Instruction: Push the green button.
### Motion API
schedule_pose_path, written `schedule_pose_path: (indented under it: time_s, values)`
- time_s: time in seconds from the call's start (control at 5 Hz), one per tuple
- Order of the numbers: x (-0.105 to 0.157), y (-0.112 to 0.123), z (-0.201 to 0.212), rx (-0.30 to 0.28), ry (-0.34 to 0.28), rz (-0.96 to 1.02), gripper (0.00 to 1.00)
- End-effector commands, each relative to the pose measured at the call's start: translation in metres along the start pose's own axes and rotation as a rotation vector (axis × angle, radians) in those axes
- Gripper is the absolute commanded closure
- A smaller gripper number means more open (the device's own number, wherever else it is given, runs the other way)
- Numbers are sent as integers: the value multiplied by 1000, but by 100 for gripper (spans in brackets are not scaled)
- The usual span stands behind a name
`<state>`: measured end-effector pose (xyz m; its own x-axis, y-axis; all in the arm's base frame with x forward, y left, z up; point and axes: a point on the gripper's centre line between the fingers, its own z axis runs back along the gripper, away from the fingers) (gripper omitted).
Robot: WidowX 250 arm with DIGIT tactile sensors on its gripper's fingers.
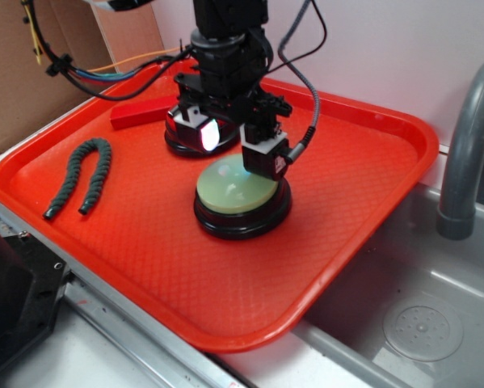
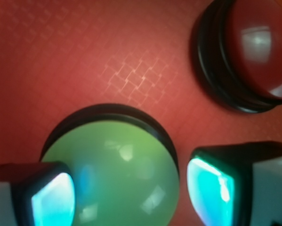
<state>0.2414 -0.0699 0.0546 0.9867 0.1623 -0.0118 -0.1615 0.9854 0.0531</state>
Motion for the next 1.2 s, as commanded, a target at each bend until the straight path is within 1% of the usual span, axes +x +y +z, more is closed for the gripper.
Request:
schedule_pose_path:
  time_s: [0.0,0.2,0.4,0.6,0.8,1.0]
  values:
    - [1,-1,6,3,-8,-55,0]
    - [1,-1,33,34,-56,-115,0]
    - [0,3,72,94,-63,-230,0]
    - [-9,11,88,140,5,-229,0]
    - [-14,21,90,49,16,-300,0]
    - [-18,27,92,-15,3,-393,0]
